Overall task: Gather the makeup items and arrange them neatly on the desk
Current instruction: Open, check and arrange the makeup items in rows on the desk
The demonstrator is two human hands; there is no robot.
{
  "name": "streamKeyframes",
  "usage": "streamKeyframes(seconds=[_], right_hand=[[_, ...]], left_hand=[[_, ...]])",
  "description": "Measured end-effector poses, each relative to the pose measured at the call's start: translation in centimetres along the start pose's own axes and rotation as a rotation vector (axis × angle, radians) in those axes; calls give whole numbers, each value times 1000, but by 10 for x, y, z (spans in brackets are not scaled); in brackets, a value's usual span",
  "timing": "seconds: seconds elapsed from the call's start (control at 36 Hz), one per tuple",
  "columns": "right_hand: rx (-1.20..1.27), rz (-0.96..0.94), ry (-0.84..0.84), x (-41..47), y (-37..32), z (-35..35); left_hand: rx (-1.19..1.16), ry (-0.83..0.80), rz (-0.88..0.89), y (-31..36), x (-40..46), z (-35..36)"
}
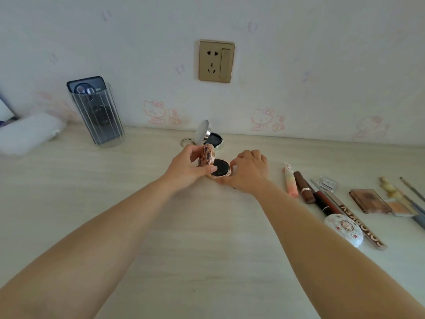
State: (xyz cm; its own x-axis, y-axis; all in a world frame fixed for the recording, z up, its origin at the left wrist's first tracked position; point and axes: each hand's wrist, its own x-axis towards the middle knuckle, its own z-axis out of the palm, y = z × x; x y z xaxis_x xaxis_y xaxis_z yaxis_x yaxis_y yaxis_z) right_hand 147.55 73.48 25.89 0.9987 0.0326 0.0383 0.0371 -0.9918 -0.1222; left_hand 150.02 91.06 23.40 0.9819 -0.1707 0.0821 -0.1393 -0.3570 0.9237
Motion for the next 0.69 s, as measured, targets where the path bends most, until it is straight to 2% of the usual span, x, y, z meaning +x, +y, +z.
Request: streamKeyframes(seconds=[0.22, 0.47, 0.69], right_hand=[[83, 80, 24, 15, 17, 12], [168, 141, -8, 27, 43, 9], [279, 216, 37, 42, 58, 17]], left_hand=[[76, 74, 75, 3, 13, 25], [214, 5, 121, 7, 31, 45], [317, 123, 90, 9, 47, 66]])
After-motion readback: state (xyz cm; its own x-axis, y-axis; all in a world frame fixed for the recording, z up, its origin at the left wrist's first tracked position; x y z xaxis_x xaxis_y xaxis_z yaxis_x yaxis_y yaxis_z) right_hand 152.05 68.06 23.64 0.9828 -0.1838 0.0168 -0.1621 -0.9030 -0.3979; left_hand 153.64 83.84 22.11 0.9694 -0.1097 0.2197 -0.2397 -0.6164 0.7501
